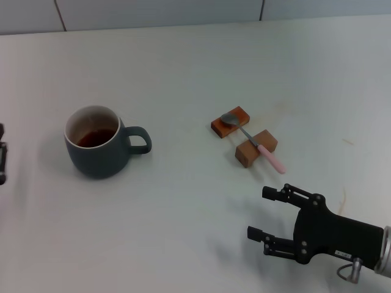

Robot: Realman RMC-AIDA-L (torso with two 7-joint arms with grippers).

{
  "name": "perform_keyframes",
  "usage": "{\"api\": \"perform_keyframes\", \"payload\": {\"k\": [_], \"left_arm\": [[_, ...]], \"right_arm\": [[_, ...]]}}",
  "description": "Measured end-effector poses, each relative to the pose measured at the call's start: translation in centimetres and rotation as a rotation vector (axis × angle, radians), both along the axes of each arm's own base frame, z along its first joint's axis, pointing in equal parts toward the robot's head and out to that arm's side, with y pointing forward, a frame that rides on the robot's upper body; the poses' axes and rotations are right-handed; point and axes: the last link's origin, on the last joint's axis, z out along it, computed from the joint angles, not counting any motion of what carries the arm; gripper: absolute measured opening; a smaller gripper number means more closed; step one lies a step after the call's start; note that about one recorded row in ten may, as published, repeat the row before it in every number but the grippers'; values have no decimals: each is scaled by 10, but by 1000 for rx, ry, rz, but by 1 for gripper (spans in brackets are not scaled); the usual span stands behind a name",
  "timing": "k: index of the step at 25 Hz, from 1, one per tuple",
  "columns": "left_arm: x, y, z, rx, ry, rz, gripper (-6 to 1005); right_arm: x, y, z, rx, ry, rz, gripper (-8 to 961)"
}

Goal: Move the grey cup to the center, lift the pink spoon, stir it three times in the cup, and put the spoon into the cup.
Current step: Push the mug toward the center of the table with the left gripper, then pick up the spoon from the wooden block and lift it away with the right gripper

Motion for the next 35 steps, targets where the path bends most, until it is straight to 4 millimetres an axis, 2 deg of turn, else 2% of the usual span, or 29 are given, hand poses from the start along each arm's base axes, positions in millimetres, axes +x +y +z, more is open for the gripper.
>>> {"api": "perform_keyframes", "payload": {"k": [2, 4, 5, 6, 7, 19, 28, 31, 33, 34, 35], "left_arm": [[6, 10, -14, 2, 96, 14, 511], [6, 10, -14, 2, 96, 14, 396], [11, 15, -23, -7, 156, 16, 338], [23, 22, -42, -40, 239, 0, 222], [28, 23, -48, -54, 253, -7, 106], [65, 18, -86, -193, 234, -151, -2], [85, 11, -107, -318, 172, -224, 49], [83, 8, -102, -313, 102, -210, 66], [79, 3, -90, -282, -4, -195, 78], [79, 3, -90, -282, -4, -195, 83], [74, 0, -80, -276, -95, -185, 89]], "right_arm": [[0, 0, 0, 0, 0, 0, 811], [0, 0, 0, 0, 0, 0, 811], [0, 0, 0, 0, 0, 0, 811], [0, 0, 0, 0, 0, 0, 811], [0, 0, 0, 0, 0, 0, 811], [1, -2, 0, 0, 0, -5, 811], [2, -3, 0, 0, 0, -7, 811], [2, -3, 0, 1, 1, -8, 811], [2, -3, 0, 4, 1, -12, 811], [3, -4, 1, 6, 2, -17, 811], [4, -4, 2, 11, 5, -25, 811]]}}
